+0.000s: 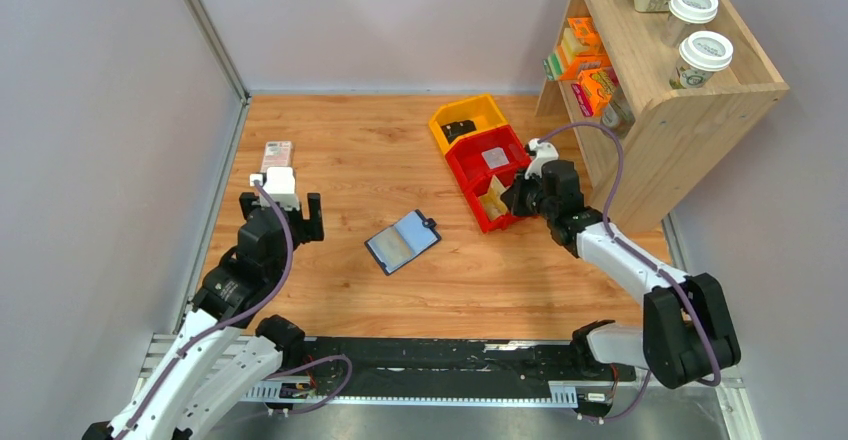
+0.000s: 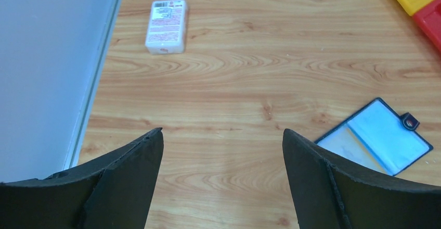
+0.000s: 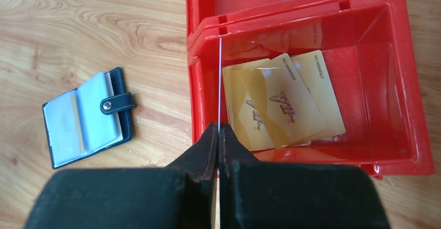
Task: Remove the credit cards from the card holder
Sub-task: Place the credit card in the storage box.
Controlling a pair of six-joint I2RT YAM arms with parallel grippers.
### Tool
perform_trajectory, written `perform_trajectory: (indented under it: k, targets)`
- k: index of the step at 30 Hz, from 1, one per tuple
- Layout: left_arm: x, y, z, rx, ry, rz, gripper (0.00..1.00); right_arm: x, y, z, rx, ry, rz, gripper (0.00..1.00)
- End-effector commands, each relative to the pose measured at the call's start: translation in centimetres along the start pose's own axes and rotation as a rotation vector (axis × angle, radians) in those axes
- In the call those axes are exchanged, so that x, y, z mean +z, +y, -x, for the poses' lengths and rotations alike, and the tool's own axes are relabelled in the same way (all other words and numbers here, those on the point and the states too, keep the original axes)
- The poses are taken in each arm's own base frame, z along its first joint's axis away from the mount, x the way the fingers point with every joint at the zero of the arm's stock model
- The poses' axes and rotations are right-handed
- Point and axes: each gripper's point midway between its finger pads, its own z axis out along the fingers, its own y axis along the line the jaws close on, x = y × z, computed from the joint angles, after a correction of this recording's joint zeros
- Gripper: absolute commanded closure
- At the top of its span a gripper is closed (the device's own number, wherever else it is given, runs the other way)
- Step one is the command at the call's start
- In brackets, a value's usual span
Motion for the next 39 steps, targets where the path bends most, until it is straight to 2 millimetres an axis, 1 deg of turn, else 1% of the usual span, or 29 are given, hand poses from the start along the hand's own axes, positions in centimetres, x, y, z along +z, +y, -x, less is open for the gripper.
perform_trajectory:
  k: [1, 6, 16, 18, 22, 23, 25, 26, 28, 31, 33, 34, 35, 37, 38, 39]
  targets:
    - [0.2, 1.2, 1.2, -0.02, -0.05, 0.069, 0.09, 0.6, -0.2, 3.2, 0.019, -0.177, -0.002, 1.0]
    - [0.1, 1.3, 1.4, -0.028, -0.068, 0.067, 0.1, 0.8, -0.7, 2.2, 0.04, -0.21, -0.007, 1.0]
    - [0.1, 1.3, 1.4, -0.019, -0.067, 0.064, 0.11, 2.6, -1.3, -0.4, 0.083, -0.158, -0.005, 1.0]
    - [0.2, 1.2, 1.3, -0.017, -0.065, 0.065, 0.11, 2.7, -1.6, -0.8, 0.09, -0.152, -0.013, 0.98]
    - [0.1, 1.3, 1.4, -0.02, -0.069, 0.067, 0.11, 2.3, -2.1, -1.2, 0.098, -0.147, -0.046, 0.87]
    - [0.1, 1.4, 1.4, -0.022, -0.072, 0.068, 0.12, 2.1, -2.3, -1.2, 0.1, -0.147, -0.057, 0.81]
    - [0.0, 1.4, 1.5, -0.024, -0.075, 0.066, 0.12, 1.7, -2.4, -1.0, 0.092, -0.15, -0.069, 0.73]
    - [0.1, 1.3, 1.5, -0.023, -0.077, 0.065, 0.12, 1.5, -2.4, -0.9, 0.084, -0.148, -0.074, 0.65]
    - [0.1, 1.3, 1.4, -0.022, -0.076, 0.062, 0.12, 1.0, -2.4, -0.4, 0.068, -0.146, -0.089, 0.56]
    - [0.1, 1.3, 1.5, -0.023, -0.077, 0.06, 0.12, 0.1, -2.6, 0.4, 0.043, -0.153, -0.122, 0.46]
    - [0.1, 1.1, 1.5, -0.022, -0.077, 0.056, 0.12, -0.5, -2.0, 1.1, 0.014, -0.153, -0.121, 0.4]
    - [0.1, 1.1, 1.5, -0.025, -0.078, 0.054, 0.12, -0.9, -2.2, 1.5, 0.003, -0.157, -0.148, 0.38]
    - [0.1, 1.1, 1.5, -0.024, -0.077, 0.054, 0.12, -1.1, -1.5, 1.8, -0.014, -0.153, -0.139, 0.35]
    - [0.1, 0.9, 1.5, -0.023, -0.074, 0.047, 0.12, -1.4, 0.5, 2.2, -0.047, -0.145, -0.091, 0.3]
    - [0.2, 0.9, 1.4, -0.022, -0.071, 0.047, 0.12, -1.5, 1.9, 2.6, -0.063, -0.143, -0.063, 0.24]
    - [0.2, 0.8, 1.4, -0.022, -0.07, 0.044, 0.12, -1.5, 2.9, 2.8, -0.073, -0.137, -0.045, 0.18]
